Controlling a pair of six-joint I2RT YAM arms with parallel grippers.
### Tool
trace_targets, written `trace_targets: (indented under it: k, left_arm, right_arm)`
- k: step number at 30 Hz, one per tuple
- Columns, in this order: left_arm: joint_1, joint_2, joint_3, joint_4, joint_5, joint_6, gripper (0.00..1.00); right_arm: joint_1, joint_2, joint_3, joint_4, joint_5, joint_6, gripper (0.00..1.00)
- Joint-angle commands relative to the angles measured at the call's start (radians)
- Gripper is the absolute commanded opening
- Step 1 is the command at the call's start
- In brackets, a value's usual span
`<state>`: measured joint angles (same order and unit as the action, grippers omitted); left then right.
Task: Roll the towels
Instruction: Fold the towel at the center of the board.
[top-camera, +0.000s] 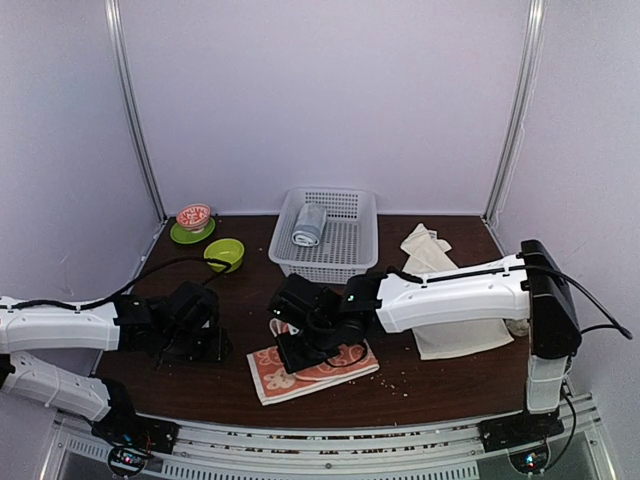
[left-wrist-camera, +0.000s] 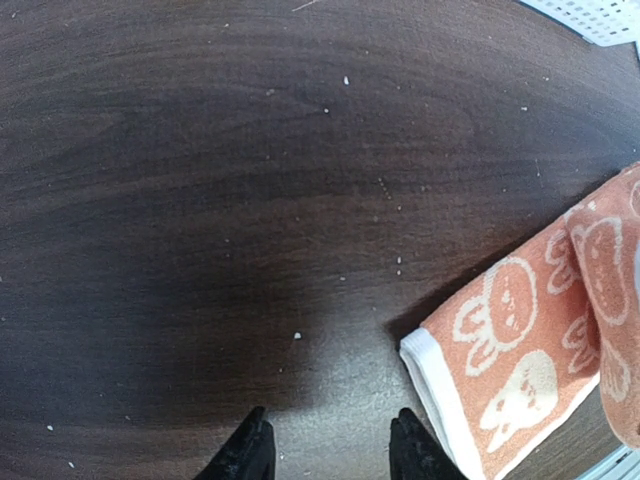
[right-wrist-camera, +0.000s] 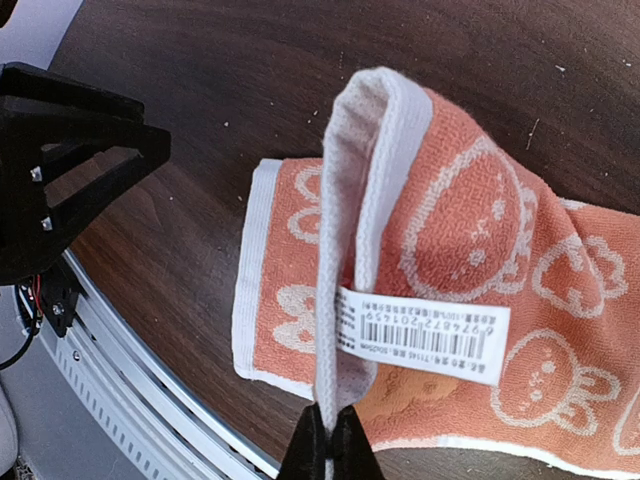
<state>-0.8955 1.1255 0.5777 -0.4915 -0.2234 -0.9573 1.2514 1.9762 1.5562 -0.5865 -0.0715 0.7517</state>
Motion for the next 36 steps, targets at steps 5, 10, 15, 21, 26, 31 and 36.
trace_targets:
  k: [5, 10, 15, 21, 26, 31, 36]
  left_arm:
    - [0.006, -0.004, -0.018, 0.011, -0.004, -0.01, 0.41]
    - [0.006, -0.017, -0.024, 0.008, -0.005, -0.01, 0.41]
    - [0.006, -0.015, -0.026, 0.008, -0.006, -0.01, 0.41]
    - [0.006, -0.014, -0.035, 0.015, -0.001, -0.016, 0.41]
    - [0.006, -0.01, -0.032, 0.016, 0.0, -0.015, 0.41]
    - [0.006, -0.012, -0.024, 0.014, 0.004, -0.01, 0.41]
    - [0.006, -0.009, -0.002, 0.012, 0.007, 0.014, 0.41]
  right_arm:
    - [0.026, 0.032, 0.081, -0.049, -0.005, -0.025, 0.0]
    - [0.042, 0.047, 0.125, -0.077, 0.005, -0.034, 0.0]
    - [0.044, 0.08, 0.132, -0.08, -0.007, -0.034, 0.0]
    - [0.042, 0.117, 0.151, -0.09, -0.029, -0.04, 0.0]
    - [0.041, 0.123, 0.175, -0.096, -0.059, -0.064, 0.36]
    - [0.02, 0.029, 0.139, -0.096, -0.021, -0.077, 0.56]
    - [-0.053, -0.169, -0.089, -0.026, 0.047, -0.086, 0.57]
